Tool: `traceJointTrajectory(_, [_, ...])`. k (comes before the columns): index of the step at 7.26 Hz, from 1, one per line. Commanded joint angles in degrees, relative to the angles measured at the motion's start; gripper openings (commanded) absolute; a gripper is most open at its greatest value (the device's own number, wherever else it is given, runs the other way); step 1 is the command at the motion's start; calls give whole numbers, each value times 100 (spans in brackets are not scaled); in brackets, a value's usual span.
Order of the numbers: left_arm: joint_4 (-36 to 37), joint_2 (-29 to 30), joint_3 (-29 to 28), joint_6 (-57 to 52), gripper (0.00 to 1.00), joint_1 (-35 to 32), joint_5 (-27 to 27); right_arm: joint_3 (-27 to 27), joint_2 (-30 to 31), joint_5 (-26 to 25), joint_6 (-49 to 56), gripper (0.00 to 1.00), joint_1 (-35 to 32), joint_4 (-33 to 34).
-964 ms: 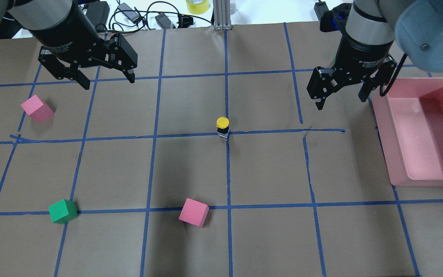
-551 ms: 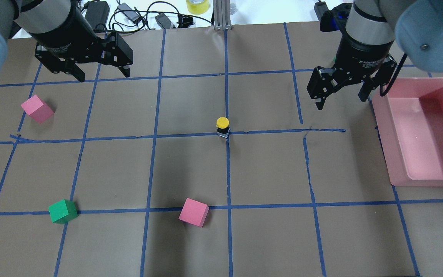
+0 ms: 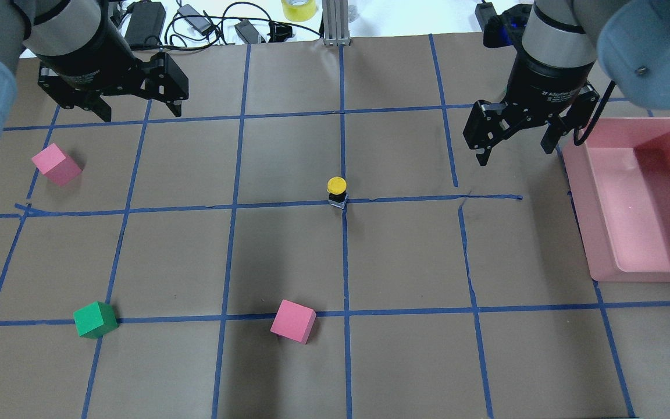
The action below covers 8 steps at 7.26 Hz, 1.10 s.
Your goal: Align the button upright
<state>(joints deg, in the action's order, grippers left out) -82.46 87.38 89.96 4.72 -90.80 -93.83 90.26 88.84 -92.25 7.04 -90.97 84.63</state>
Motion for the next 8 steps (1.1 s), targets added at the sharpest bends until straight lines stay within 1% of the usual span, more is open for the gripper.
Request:
traceJointTrajectory(1, [2,-11,13,3,100,1,-3,0,11,14,-9,100,0,0])
traceJointTrajectory(5, [2,-11,13,3,100,1,23,0,46,67,-9,100,0,44])
traceJointTrajectory(8, [2,-11,13,3,100,1,23,-149,46,93,-1,100,0,132])
